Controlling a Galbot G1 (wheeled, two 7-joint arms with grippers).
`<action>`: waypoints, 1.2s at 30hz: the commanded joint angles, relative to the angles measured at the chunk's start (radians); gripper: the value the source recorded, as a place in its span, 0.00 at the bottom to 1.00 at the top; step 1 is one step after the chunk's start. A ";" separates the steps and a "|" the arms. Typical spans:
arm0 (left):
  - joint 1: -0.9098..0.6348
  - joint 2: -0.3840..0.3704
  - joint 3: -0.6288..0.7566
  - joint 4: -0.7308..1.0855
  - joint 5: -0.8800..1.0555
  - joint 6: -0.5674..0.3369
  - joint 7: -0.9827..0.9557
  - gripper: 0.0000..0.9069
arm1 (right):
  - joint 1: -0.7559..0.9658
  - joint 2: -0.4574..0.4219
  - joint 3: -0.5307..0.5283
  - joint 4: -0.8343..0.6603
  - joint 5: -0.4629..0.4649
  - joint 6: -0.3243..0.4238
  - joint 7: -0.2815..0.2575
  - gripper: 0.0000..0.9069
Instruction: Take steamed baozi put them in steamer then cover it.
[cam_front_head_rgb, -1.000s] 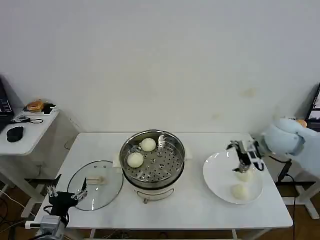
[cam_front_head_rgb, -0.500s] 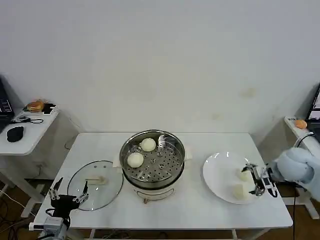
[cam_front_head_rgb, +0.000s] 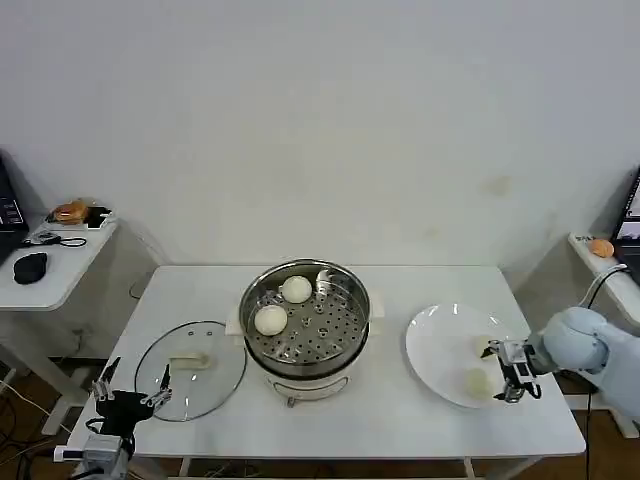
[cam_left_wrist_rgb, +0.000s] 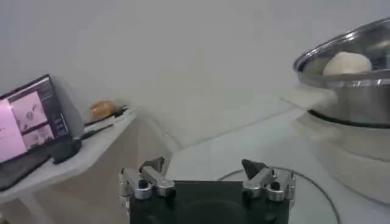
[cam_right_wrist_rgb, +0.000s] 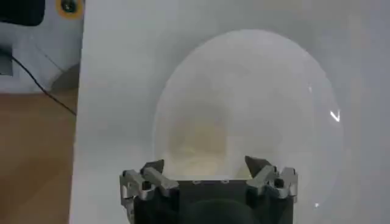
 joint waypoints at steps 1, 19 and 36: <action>-0.004 0.001 -0.003 0.012 -0.001 0.000 0.000 1.00 | 0.025 0.062 -0.040 -0.088 -0.003 -0.010 -0.006 1.00; -0.007 0.004 0.000 0.006 -0.001 0.004 0.002 1.00 | 0.053 0.064 -0.076 -0.082 0.016 -0.065 -0.025 0.71; -0.003 0.008 -0.005 -0.003 -0.007 0.003 0.002 1.00 | 0.187 0.040 -0.139 -0.045 0.063 -0.067 -0.075 0.69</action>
